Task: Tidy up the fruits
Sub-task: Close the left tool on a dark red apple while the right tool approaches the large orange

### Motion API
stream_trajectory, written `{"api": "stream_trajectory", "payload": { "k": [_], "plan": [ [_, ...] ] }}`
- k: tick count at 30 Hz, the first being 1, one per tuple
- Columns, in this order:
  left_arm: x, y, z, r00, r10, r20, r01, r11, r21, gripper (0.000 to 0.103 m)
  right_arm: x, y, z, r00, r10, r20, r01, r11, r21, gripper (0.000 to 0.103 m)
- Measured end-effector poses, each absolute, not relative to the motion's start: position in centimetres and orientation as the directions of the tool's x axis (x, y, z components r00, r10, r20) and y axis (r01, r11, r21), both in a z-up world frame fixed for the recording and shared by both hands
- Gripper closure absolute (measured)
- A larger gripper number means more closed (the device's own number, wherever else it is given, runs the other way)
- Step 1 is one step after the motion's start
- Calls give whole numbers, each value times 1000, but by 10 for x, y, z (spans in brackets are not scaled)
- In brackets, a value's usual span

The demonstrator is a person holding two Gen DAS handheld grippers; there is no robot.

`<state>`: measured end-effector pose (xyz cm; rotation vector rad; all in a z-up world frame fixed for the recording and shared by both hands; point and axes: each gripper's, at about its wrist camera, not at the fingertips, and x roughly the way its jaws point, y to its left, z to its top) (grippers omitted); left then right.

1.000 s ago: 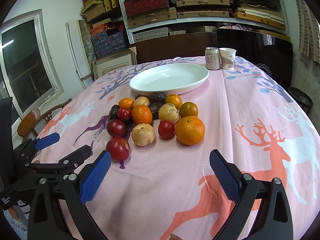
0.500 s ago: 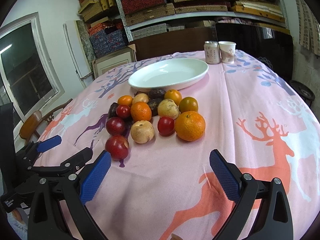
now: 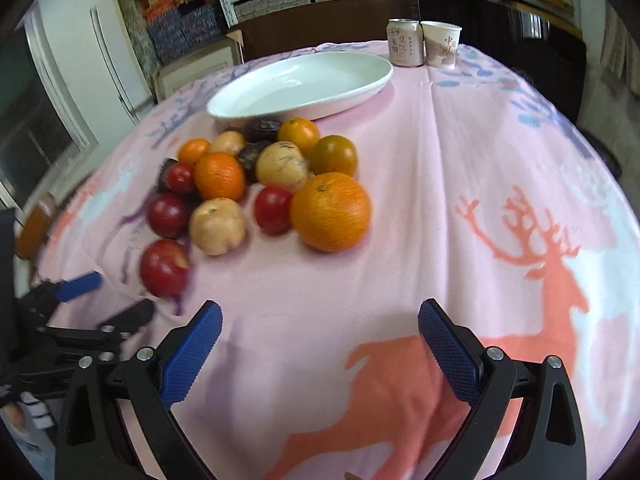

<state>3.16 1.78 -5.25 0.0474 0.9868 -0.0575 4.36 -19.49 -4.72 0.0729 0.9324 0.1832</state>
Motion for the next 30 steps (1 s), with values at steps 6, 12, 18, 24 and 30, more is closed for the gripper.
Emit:
{"api": "stream_trajectory", "payload": {
  "k": [6,12,18,24,30],
  "plan": [
    [27,17,-49,547,-27,-837,78,997,19,4,61,-217,-53,551,154,-820,-131,987,97,3],
    [34,5,-44,528,-36,-848,79,997,7,4,59,-211,-56,535,127,-835,-200,980,21,3],
    [43,-14,-38,533,-125,-837,160,986,-45,4,56,-213,-55,533,163,-830,-254,967,27,3],
    [49,-41,-34,559,-163,-813,270,963,-7,4,51,-246,-43,591,271,-760,-187,962,198,3],
    [45,-47,-29,566,-253,-784,336,940,-60,45,51,-248,-35,628,278,-727,-184,961,209,3]
  ]
}}
